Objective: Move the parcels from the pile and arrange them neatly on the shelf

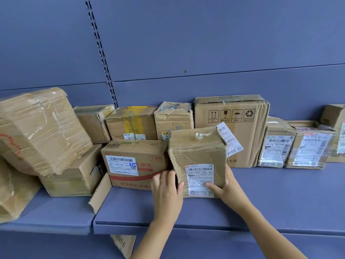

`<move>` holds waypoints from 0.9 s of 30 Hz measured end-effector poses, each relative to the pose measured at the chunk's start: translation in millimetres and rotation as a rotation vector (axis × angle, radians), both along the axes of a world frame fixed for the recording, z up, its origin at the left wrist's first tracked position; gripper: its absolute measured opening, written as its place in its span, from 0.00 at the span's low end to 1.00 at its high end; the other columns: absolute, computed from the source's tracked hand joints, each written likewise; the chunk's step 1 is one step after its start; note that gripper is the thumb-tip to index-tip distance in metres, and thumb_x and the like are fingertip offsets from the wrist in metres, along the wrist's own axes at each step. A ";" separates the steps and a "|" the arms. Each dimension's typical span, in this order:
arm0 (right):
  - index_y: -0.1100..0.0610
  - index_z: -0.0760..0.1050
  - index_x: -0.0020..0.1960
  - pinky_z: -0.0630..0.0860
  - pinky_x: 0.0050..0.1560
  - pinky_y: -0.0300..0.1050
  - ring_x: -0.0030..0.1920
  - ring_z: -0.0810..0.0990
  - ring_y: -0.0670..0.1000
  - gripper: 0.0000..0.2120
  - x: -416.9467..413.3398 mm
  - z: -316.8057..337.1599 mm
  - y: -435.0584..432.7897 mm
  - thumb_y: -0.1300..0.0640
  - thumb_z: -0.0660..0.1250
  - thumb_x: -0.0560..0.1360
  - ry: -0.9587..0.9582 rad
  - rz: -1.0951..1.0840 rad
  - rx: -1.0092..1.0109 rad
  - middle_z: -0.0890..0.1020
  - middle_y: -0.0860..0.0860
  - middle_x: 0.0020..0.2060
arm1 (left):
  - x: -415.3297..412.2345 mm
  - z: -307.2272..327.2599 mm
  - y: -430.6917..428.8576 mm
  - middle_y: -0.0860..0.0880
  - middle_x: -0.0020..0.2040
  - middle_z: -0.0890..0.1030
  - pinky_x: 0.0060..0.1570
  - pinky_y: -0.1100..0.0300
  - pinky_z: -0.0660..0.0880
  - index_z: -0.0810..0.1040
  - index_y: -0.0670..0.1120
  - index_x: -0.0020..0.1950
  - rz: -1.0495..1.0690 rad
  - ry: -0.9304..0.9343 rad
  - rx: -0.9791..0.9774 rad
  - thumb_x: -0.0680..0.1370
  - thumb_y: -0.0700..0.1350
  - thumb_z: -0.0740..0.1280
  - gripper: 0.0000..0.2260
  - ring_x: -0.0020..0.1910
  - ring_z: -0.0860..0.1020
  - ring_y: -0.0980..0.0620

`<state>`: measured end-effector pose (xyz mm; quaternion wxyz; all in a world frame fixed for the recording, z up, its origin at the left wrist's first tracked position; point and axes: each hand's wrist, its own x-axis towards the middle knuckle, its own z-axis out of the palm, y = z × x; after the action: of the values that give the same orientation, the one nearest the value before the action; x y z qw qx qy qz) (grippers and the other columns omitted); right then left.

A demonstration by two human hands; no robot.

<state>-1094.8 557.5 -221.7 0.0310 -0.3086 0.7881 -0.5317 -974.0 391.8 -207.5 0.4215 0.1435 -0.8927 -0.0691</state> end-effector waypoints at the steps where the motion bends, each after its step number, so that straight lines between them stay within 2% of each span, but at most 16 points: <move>1: 0.35 0.58 0.71 0.70 0.67 0.53 0.66 0.69 0.39 0.36 0.2 0.8 0.9 0.43 0.73 0.69 -0.006 0.010 -0.003 0.69 0.39 0.65 | 0.9 0.4 0.5 0.46 0.45 0.81 0.42 0.49 0.76 0.77 0.41 0.49 -0.004 -0.009 -0.006 0.65 0.42 0.79 0.17 0.45 0.77 0.41; 4: 0.41 0.59 0.73 0.69 0.68 0.55 0.68 0.69 0.42 0.38 4.9 5.0 2.3 0.46 0.74 0.70 0.011 0.018 -0.013 0.70 0.41 0.66 | 5.0 2.0 0.8 0.44 0.49 0.81 0.45 0.48 0.76 0.78 0.40 0.51 -0.020 -0.006 -0.012 0.65 0.42 0.80 0.19 0.49 0.75 0.42; 6: 0.42 0.57 0.74 0.69 0.69 0.52 0.69 0.67 0.41 0.40 9.6 5.4 4.2 0.42 0.74 0.69 0.021 0.006 -0.004 0.69 0.40 0.68 | 9.4 1.9 0.0 0.40 0.57 0.78 0.48 0.46 0.76 0.74 0.37 0.58 -0.035 -0.013 -0.004 0.64 0.42 0.80 0.27 0.53 0.72 0.42; 8: 0.42 0.54 0.76 0.69 0.68 0.47 0.70 0.64 0.38 0.44 14.0 4.2 5.9 0.34 0.71 0.66 0.054 -0.004 0.022 0.66 0.39 0.70 | 14.5 3.9 -1.9 0.37 0.67 0.68 0.57 0.45 0.73 0.62 0.34 0.69 -0.071 0.004 0.016 0.65 0.43 0.79 0.40 0.60 0.69 0.39; 10: 0.42 0.52 0.76 0.69 0.67 0.44 0.70 0.63 0.36 0.47 14.6 3.1 6.4 0.30 0.69 0.65 0.064 -0.005 0.044 0.65 0.39 0.71 | 17.7 13.8 -4.5 0.38 0.73 0.58 0.66 0.49 0.63 0.50 0.37 0.75 -0.145 0.033 0.004 0.66 0.46 0.78 0.49 0.68 0.62 0.38; 12: 0.39 0.53 0.76 0.69 0.65 0.42 0.68 0.64 0.34 0.48 13.4 2.2 6.6 0.35 0.74 0.63 0.037 0.000 0.062 0.66 0.37 0.69 | 14.9 29.2 -7.6 0.38 0.75 0.54 0.71 0.51 0.56 0.47 0.38 0.76 -0.177 -0.018 -0.101 0.67 0.52 0.76 0.50 0.72 0.57 0.39; 14: 0.31 0.49 0.73 0.69 0.61 0.36 0.65 0.64 0.30 0.49 13.6 1.8 7.8 0.41 0.75 0.61 0.053 0.022 0.119 0.62 0.27 0.66 | 7.8 43.7 -12.0 0.38 0.77 0.52 0.73 0.49 0.55 0.48 0.38 0.77 -0.149 -0.073 -0.180 0.66 0.52 0.76 0.51 0.74 0.56 0.39; 16: 0.23 0.42 0.67 0.69 0.53 0.32 0.61 0.66 0.30 0.50 14.4 2.2 9.8 0.43 0.74 0.61 0.093 0.044 0.205 0.56 0.18 0.62 | 0.8 53.2 -19.7 0.38 0.77 0.53 0.71 0.46 0.55 0.49 0.38 0.76 -0.123 -0.094 -0.196 0.65 0.52 0.78 0.52 0.75 0.56 0.39; 18: 0.23 0.40 0.68 0.70 0.53 0.35 0.60 0.67 0.33 0.51 13.4 1.0 10.6 0.44 0.74 0.62 0.112 0.051 0.241 0.55 0.19 0.63 | -2.9 55.9 -28.0 0.38 0.76 0.55 0.71 0.43 0.54 0.50 0.40 0.76 -0.141 -0.099 -0.205 0.63 0.54 0.79 0.53 0.75 0.57 0.39; 21: 0.31 0.41 0.73 0.72 0.57 0.41 0.65 0.69 0.41 0.50 9.2 -2.5 8.7 0.45 0.73 0.65 0.140 0.027 0.250 0.58 0.30 0.70 | -7.4 54.3 -36.1 0.36 0.75 0.57 0.73 0.43 0.50 0.52 0.41 0.74 -0.166 -0.083 -0.214 0.62 0.54 0.80 0.51 0.75 0.57 0.38; 22: 0.31 0.41 0.72 0.72 0.57 0.41 0.65 0.70 0.41 0.50 8.3 -3.3 8.4 0.45 0.73 0.66 0.142 0.021 0.247 0.58 0.31 0.71 | -9.2 52.4 -38.3 0.36 0.75 0.57 0.73 0.44 0.48 0.52 0.42 0.74 -0.179 -0.080 -0.210 0.62 0.54 0.80 0.51 0.75 0.56 0.38; 25: 0.22 0.37 0.66 0.71 0.52 0.37 0.62 0.70 0.37 0.49 9.0 -5.6 9.2 0.42 0.72 0.64 0.164 0.018 0.232 0.56 0.23 0.67 | -12.0 45.8 -44.2 0.38 0.77 0.52 0.74 0.44 0.46 0.49 0.44 0.75 -0.233 -0.056 -0.215 0.64 0.54 0.79 0.51 0.76 0.52 0.38; 27: 0.20 0.36 0.64 0.70 0.48 0.35 0.59 0.70 0.36 0.49 10.1 -6.3 9.8 0.42 0.71 0.64 0.168 0.007 0.235 0.54 0.19 0.64 | -13.7 43.0 -46.7 0.40 0.78 0.49 0.74 0.43 0.44 0.46 0.46 0.75 -0.236 -0.043 -0.229 0.65 0.54 0.78 0.51 0.77 0.50 0.39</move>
<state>-1084.7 567.3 -228.0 0.0028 -0.3489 0.8437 -0.4080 -987.7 345.0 -164.6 0.4046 -0.0099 -0.9143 -0.0128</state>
